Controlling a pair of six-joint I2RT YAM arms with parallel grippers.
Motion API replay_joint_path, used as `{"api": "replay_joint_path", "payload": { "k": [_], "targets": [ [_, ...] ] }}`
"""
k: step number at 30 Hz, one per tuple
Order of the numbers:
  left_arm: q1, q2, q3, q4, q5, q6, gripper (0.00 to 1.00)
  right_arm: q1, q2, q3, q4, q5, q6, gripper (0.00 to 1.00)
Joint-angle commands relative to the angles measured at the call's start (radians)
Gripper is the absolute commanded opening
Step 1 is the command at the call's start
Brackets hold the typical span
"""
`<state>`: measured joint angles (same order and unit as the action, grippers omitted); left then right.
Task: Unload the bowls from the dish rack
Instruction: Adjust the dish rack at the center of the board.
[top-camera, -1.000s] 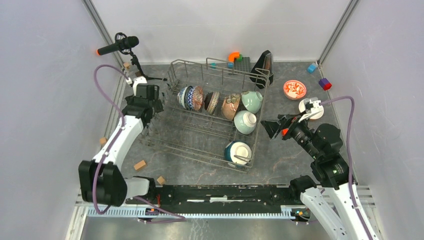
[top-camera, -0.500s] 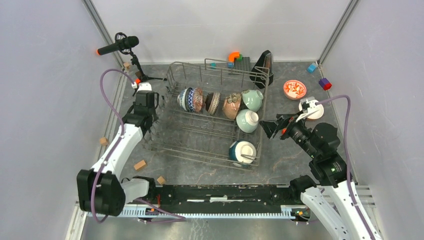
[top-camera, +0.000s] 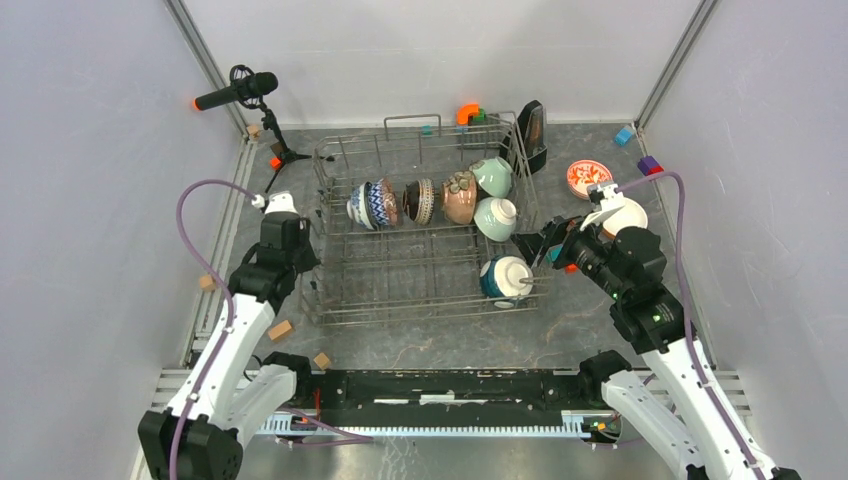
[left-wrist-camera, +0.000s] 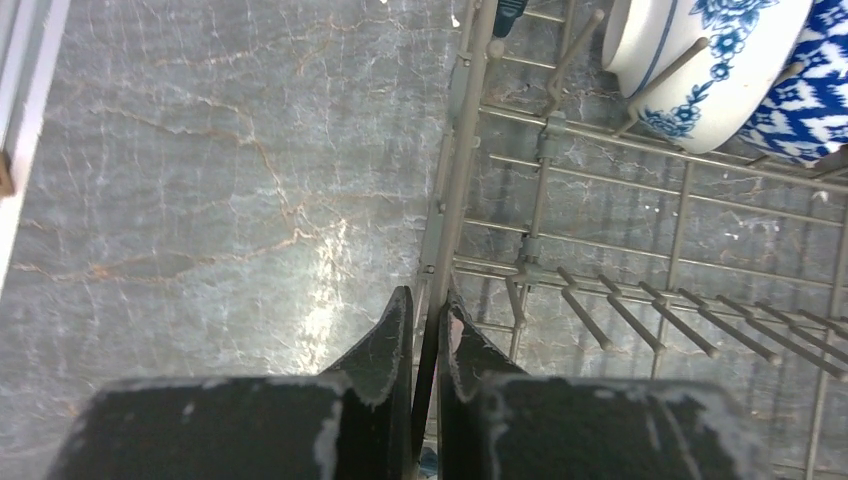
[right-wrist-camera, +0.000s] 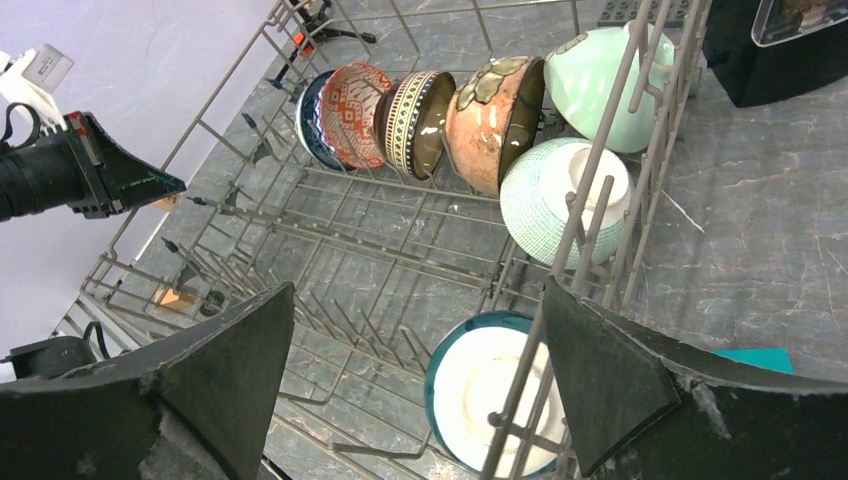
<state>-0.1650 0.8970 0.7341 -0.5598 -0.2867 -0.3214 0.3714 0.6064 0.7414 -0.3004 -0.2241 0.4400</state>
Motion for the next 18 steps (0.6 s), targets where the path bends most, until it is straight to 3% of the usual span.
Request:
{"api": "replay_joint_path", "payload": {
  "k": [1, 5, 10, 12, 16, 18],
  "targets": [
    [0.041, -0.075, -0.066, -0.041, -0.172, -0.31, 0.02, 0.007, 0.018, 0.074, 0.032, 0.0, -0.005, 0.98],
    [0.042, -0.119, -0.081, -0.044, -0.172, -0.289, 0.08, 0.006, 0.026, 0.086, 0.028, 0.018, -0.01, 0.98],
    [0.042, -0.144, -0.031, -0.086, -0.159, -0.261, 0.61, 0.007, 0.033, 0.148, -0.014, 0.056, -0.038, 0.98],
    [0.041, -0.168, -0.003, -0.098, -0.146, -0.252, 0.76, 0.008, 0.037, 0.18, -0.019, 0.061, -0.044, 0.98],
    [0.042, -0.231, 0.062, -0.103, -0.091, -0.24, 0.99, 0.008, 0.069, 0.228, 0.055, -0.046, 0.009, 0.98],
    [0.042, -0.246, 0.086, -0.084, -0.029, -0.235, 1.0, 0.013, 0.098, 0.238, 0.156, -0.169, 0.085, 0.98]
  ]
}}
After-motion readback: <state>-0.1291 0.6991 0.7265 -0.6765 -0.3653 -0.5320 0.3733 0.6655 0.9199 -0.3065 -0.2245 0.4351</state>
